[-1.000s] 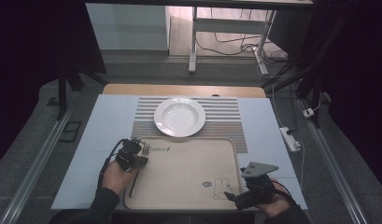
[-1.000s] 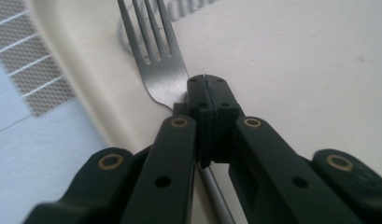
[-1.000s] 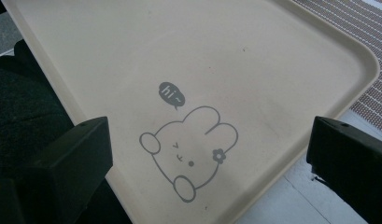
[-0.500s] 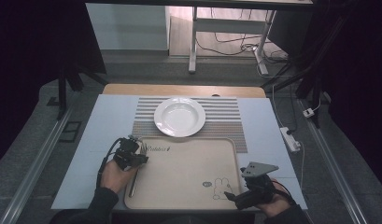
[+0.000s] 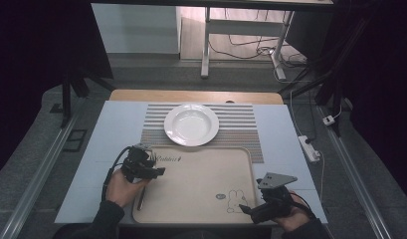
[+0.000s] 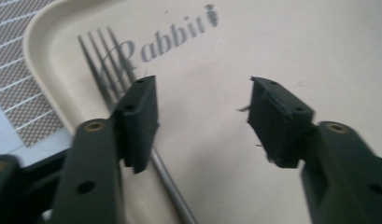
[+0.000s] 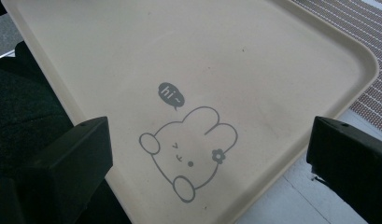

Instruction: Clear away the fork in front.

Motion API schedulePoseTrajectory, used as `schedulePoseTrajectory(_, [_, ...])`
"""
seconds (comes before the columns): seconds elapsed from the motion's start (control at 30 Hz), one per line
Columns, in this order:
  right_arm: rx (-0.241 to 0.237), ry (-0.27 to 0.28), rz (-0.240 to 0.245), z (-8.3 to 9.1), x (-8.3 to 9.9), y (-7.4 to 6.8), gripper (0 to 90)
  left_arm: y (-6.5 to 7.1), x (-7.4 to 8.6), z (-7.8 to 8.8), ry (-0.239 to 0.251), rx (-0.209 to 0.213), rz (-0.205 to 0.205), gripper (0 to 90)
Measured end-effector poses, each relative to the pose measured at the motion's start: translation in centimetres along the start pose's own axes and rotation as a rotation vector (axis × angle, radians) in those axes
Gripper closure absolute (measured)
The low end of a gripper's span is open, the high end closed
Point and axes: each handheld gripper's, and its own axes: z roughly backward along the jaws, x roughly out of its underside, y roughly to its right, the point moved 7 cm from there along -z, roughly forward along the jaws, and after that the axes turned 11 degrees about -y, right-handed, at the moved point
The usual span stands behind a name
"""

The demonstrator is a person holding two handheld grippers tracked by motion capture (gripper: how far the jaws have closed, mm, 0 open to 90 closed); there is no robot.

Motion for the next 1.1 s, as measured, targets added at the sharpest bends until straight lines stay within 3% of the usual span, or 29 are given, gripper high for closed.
schedulePoseTrajectory(0.17, [0.000,0.000,-0.001,0.0,0.0,0.1,0.8,0.5,0.0,0.8,0.059,0.019,-0.055,23.4])
schedulePoseTrajectory(0.27, [0.003,-0.002,-0.007,0.1,0.1,0.1,0.8,0.9,0.4,1.4,0.064,0.017,-0.052,19.4])
schedulePoseTrajectory(0.53, [0.005,0.005,-0.021,0.3,0.1,0.2,0.0,1.9,1.8,3.6,0.128,0.083,-0.086,7.9])
schedulePoseTrajectory(0.8, [0.014,0.014,-0.057,0.8,0.6,0.5,0.0,1.6,4.0,6.7,0.225,0.092,-0.079,3.5])
schedulePoseTrajectory(1.1, [0.022,0.026,-0.098,1.4,1.3,0.9,0.0,0.9,7.4,8.8,0.260,0.069,-0.059,1.6])
